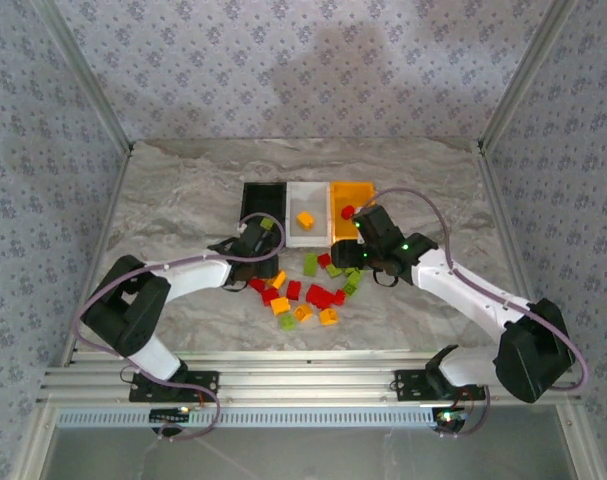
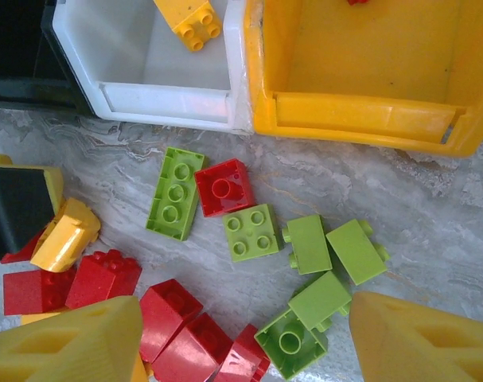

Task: Sort the legos into containers by color

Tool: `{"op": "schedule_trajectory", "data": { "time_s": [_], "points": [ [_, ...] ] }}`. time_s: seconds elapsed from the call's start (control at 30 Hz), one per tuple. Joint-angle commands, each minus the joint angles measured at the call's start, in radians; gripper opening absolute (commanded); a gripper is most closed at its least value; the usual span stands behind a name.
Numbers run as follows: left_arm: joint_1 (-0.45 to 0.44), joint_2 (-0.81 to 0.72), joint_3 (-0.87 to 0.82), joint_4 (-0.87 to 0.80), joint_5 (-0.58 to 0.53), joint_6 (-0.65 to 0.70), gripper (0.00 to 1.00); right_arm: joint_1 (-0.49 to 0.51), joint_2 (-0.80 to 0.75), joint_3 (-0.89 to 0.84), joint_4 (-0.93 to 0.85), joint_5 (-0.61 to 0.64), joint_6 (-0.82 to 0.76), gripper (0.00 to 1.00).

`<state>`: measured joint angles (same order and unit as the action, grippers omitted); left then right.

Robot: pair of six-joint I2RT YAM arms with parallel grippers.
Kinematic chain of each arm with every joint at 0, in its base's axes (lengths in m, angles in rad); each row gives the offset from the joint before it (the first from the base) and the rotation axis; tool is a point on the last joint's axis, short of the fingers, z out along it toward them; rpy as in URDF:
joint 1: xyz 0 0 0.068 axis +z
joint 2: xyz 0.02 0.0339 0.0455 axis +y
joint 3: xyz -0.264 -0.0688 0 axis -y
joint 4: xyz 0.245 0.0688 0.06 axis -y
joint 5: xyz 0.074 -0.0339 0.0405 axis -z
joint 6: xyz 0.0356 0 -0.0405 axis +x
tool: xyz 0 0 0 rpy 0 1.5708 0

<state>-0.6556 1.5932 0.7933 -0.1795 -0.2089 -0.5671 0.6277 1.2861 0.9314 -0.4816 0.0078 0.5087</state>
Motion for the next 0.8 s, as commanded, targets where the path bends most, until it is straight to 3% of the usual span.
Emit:
{"op": "schedule_trajectory", "data": {
  "time_s": [0.0,0.1,0.2,0.47,0.63,0.77],
  "points": [
    [-0.007,-0.039,-0.029,-0.052,-0.002,-0.018,0.73,-0.008,-0.036,-0.012,-0.006,0.001,0.012,0.71],
    [-0.008,-0.059,-0.059,-0.045,0.010,-0.029,0.78,-0.011,-0.043,-0.020,-0.002,-0.001,0.014,0.71],
    [-0.007,-0.039,-0.060,-0.030,0.019,-0.029,0.76,-0.014,-0.044,-0.025,0.004,0.000,0.017,0.71],
    [-0.007,0.005,-0.002,0.001,0.023,-0.004,0.61,-0.021,-0.056,-0.035,-0.003,0.004,0.020,0.71],
    [-0.007,0.045,0.057,-0.010,0.022,0.028,0.42,-0.023,-0.067,-0.043,-0.006,0.005,0.025,0.71],
    [-0.006,0.033,0.048,-0.024,0.020,0.030,0.35,-0.028,-0.082,-0.051,-0.008,0.003,0.025,0.71]
  ]
}}
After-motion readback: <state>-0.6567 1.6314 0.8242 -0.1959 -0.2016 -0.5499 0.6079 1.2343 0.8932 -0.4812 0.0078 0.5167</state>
